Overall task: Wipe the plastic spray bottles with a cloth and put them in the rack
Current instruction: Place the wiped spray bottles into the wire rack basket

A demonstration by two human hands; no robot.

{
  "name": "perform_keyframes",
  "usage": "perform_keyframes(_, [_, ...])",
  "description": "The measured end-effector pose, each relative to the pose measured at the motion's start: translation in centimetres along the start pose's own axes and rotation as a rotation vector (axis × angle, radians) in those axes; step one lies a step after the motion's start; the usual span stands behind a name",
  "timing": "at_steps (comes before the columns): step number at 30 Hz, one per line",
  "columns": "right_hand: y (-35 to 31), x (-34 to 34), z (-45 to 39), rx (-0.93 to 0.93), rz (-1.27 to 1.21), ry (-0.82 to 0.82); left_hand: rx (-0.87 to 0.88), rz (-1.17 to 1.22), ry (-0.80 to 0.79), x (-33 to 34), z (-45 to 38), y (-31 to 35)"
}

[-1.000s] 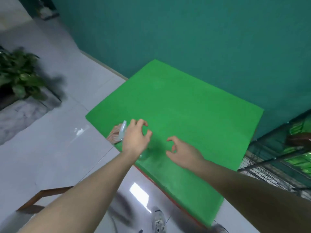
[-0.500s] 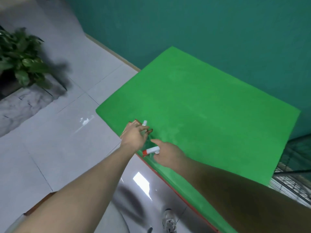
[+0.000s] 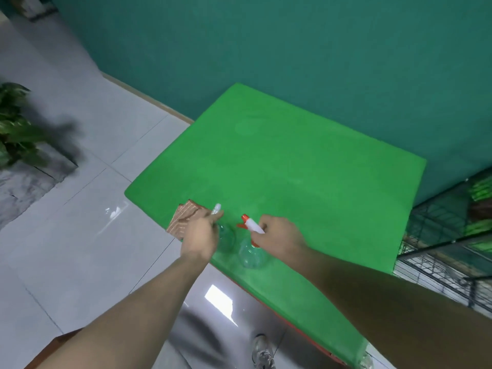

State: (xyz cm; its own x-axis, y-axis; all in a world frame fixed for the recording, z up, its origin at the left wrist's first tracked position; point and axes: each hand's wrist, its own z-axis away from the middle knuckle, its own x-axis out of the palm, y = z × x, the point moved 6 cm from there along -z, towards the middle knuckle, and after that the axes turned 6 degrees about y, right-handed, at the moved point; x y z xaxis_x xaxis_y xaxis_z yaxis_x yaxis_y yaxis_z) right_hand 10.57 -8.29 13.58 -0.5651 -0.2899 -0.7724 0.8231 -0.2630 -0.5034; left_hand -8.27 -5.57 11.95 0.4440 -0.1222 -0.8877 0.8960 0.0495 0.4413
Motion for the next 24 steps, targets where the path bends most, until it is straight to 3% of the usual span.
perform_keyframes(12, [14.9,-18.1,9.9,0.162,-0.072,0.21,0.369,0.117,-0.142,2.2,5.2,25.3])
perform_keyframes(24, [39.5,-33.4,25.1,0.294,-0.22,0.43,0.58,0.106,-0.208,10.8,17.7,54.7])
